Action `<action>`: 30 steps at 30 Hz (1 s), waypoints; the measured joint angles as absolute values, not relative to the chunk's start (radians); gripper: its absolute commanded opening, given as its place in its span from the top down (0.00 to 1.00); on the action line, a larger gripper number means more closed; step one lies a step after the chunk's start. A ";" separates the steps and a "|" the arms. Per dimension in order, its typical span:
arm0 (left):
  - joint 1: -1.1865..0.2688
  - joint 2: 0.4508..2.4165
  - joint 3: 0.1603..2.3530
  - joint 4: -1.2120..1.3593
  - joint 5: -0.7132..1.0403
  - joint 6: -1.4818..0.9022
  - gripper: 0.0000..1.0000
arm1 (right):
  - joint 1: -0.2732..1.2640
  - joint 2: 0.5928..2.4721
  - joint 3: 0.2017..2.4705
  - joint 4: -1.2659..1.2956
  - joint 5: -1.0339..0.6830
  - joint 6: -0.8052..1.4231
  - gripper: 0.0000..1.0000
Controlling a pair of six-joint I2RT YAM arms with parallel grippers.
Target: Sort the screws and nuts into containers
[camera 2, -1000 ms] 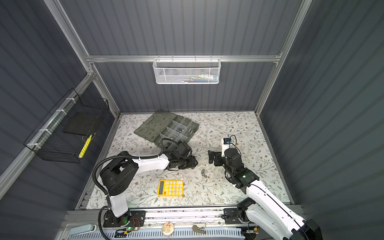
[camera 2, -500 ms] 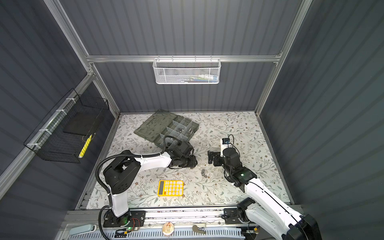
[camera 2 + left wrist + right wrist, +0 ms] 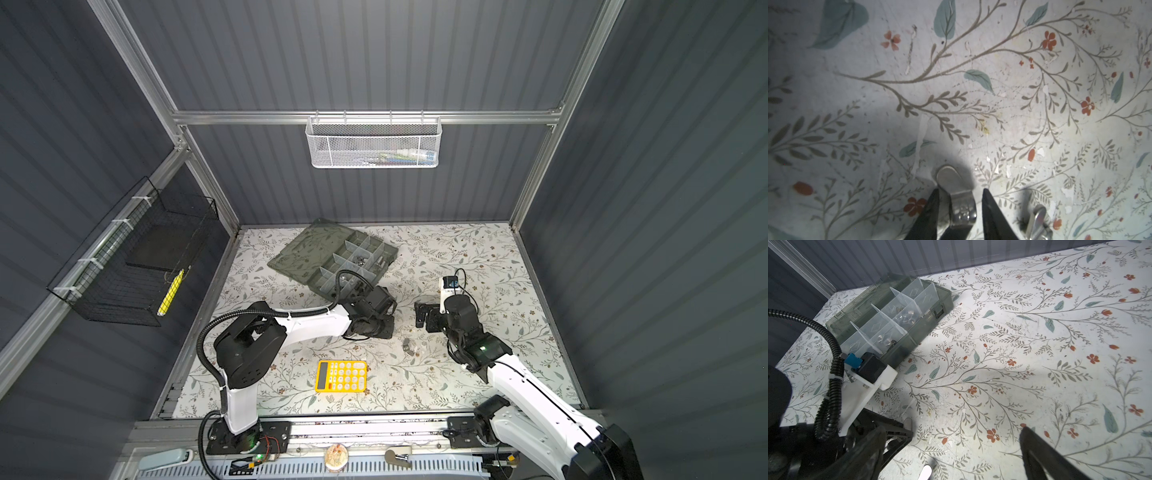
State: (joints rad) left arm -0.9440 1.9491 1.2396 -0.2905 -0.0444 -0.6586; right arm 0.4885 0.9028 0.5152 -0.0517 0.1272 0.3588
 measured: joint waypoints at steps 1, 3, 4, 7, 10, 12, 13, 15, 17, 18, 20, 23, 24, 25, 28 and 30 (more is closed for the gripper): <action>-0.947 1.950 1.241 -0.297 -0.053 -0.654 0.71 | 0.488 0.903 0.515 -0.052 0.127 0.359 0.01; -0.953 1.953 1.246 -0.306 -0.071 -0.645 0.73 | 0.488 0.903 0.515 -0.052 0.127 0.359 0.01; -0.955 1.953 1.248 -0.311 -0.080 -0.640 0.74 | 0.488 0.903 0.515 -0.052 0.127 0.359 0.01; -0.961 1.953 1.250 -0.327 -0.098 -0.627 0.77 | 0.488 0.903 0.515 -0.051 0.127 0.359 0.01; -0.962 1.953 1.252 -0.340 -0.117 -0.614 0.77 | 0.488 0.905 0.515 -0.051 0.123 0.359 0.01; -0.962 1.953 1.256 -0.353 -0.130 -0.604 0.77 | 0.488 0.907 0.515 -0.051 0.121 0.360 0.01; -0.962 1.953 1.257 -0.360 -0.136 -0.601 0.77 | 0.488 0.907 0.515 -0.051 0.120 0.360 0.01; -0.962 1.953 1.260 -0.373 -0.144 -0.589 0.77 | 0.488 0.907 0.515 -0.051 0.119 0.362 0.01; -0.963 1.953 1.264 -0.388 -0.152 -0.579 0.77 | 0.488 0.907 0.515 -0.051 0.118 0.363 0.01; -0.963 1.953 1.266 -0.394 -0.155 -0.576 0.78 | 0.488 0.907 0.515 -0.051 0.118 0.363 0.01; -0.963 1.953 1.271 -0.413 -0.158 -0.568 0.78 | 0.488 0.907 0.515 -0.051 0.116 0.363 0.01; -0.963 1.953 1.279 -0.435 -0.159 -0.559 0.78 | 0.488 0.907 0.515 -0.049 0.113 0.364 0.01; -0.963 1.953 1.281 -0.442 -0.158 -0.556 0.78 | 0.488 0.908 0.515 -0.049 0.112 0.365 0.01; -0.962 1.953 1.286 -0.454 -0.158 -0.552 0.78 | 0.488 0.908 0.515 -0.047 0.109 0.366 0.01; -0.953 1.953 1.302 -0.480 -0.149 -0.545 0.79 | 0.488 0.909 0.515 -0.044 0.096 0.366 0.01; -0.942 1.952 1.312 -0.488 -0.131 -0.541 0.79 | 0.488 0.909 0.515 -0.039 0.084 0.366 0.01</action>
State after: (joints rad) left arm -0.9424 1.9522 1.3117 -0.4881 -0.1314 -0.5411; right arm 0.4885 0.9092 0.5152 -0.0387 0.0845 0.3664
